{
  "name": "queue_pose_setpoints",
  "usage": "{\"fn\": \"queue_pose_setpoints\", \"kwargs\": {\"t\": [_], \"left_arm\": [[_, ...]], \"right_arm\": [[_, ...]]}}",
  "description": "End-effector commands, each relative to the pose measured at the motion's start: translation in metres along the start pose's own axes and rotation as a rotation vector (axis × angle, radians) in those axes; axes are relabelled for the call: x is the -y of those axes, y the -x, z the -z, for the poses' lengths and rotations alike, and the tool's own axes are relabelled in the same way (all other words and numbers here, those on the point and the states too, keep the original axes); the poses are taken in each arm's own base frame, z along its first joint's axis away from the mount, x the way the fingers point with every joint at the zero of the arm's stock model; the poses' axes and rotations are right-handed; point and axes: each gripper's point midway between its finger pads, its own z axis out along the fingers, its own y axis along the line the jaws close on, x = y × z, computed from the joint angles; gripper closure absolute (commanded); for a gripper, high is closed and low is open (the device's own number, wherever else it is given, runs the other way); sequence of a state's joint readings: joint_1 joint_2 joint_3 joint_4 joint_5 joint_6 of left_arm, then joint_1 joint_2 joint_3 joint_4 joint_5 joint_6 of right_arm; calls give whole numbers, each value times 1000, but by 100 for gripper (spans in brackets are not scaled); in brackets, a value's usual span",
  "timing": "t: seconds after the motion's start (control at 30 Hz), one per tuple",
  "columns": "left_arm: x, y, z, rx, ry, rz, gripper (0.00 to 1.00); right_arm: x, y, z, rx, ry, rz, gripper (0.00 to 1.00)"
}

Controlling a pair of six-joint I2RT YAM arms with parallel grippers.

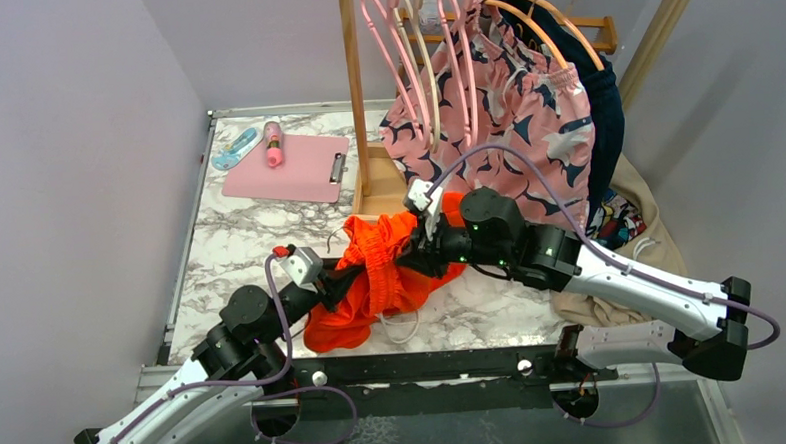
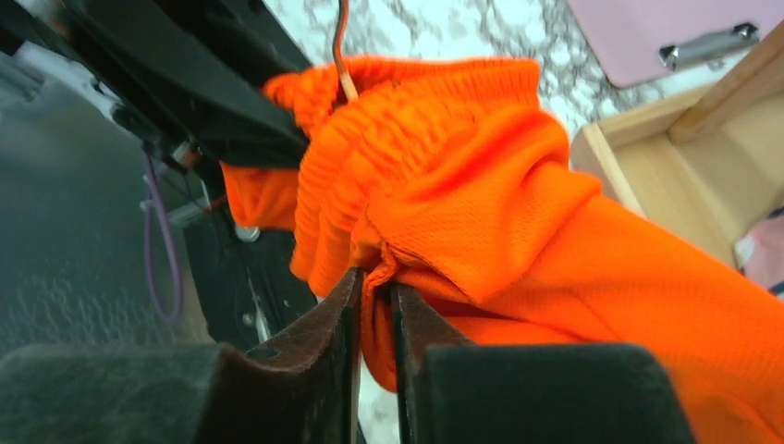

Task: Place the shorts on the hanger
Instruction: Hang the shorts on the hanger.

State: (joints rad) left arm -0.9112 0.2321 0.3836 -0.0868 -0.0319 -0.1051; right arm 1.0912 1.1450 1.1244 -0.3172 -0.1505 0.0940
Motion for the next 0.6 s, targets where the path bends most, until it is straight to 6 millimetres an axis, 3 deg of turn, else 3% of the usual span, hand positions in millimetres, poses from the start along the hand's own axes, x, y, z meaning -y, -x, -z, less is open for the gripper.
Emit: {"fn": "queue_pose_setpoints", "kwargs": {"t": [0.0,0.07,0.13,0.23,0.37,0.43,0.47,0.57], "left_arm": [[3,35,1,127,-9,-7,100],[4,33,0,121,-18,-9,100],[7,32,-1,119,-37,-10,100],[16,30,-3,112,-85,-1,100],[38,27,-2,114,-210,17,100],[58,25,-2,91,-319,25,100],[68,23,-1,63,-377,27,100],[82,15,-1,-34,-464,23,100]], "right_arm": [[3,-38,13,-154,-11,28,68],[2,-27,24,-130,-16,49,51],[1,-8,36,-79,-18,75,41],[-2,22,51,7,-23,120,38],[3,44,62,108,-62,161,38],[3,48,63,148,-59,185,37],[3,46,63,150,-56,188,31],[-2,40,59,119,-23,176,25]]}}
